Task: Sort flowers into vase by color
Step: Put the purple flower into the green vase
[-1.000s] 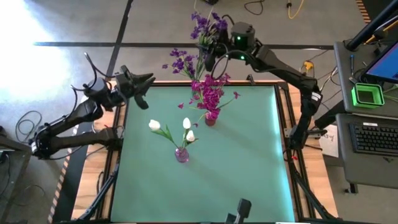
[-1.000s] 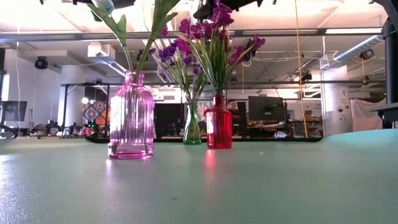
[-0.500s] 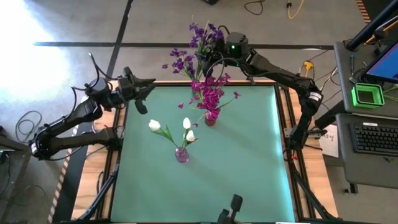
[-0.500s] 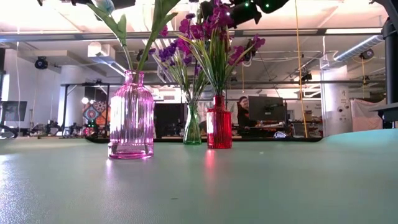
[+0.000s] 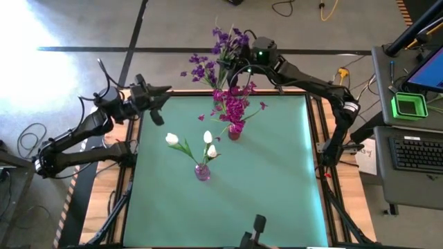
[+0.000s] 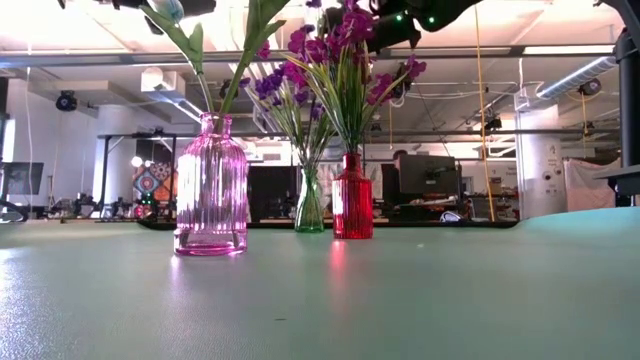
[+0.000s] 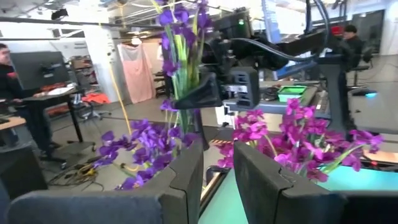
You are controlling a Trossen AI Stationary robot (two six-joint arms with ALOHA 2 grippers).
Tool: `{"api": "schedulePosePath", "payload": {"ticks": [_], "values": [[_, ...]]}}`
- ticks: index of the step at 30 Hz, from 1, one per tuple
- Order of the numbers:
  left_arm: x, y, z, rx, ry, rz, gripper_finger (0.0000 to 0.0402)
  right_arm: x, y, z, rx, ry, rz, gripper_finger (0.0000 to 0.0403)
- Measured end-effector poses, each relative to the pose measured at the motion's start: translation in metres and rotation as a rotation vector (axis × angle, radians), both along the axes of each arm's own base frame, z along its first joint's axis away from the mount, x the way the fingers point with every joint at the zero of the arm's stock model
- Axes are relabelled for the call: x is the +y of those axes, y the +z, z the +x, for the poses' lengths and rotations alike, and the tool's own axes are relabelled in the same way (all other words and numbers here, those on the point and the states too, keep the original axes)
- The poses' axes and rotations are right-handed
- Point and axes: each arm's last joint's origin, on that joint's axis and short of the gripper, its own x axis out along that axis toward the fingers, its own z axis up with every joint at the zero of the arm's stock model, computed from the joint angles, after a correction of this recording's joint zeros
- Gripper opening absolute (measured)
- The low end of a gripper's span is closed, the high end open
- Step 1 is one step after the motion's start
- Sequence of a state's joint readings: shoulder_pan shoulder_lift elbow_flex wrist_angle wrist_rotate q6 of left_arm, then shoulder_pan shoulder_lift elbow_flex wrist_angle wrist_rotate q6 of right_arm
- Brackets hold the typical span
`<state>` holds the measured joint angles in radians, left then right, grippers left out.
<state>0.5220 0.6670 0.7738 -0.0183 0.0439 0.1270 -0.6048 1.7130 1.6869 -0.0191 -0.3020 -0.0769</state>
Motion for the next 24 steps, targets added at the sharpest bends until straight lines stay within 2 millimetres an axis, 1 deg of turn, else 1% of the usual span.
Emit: {"api": "schedulePosePath", "payload": {"ticks": [5,24], "values": [[0.0,0.0,-0.001,-0.002,0.008,-0.004,0.0077,0.0,-0.01,0.001,0.017,0.001,0.016,0.0022],[0.0,0.0,0.0,0.003,0.008,-0.007,0.0077,-0.001,-0.022,0.002,0.034,-0.001,0.024,0.0022]]}}
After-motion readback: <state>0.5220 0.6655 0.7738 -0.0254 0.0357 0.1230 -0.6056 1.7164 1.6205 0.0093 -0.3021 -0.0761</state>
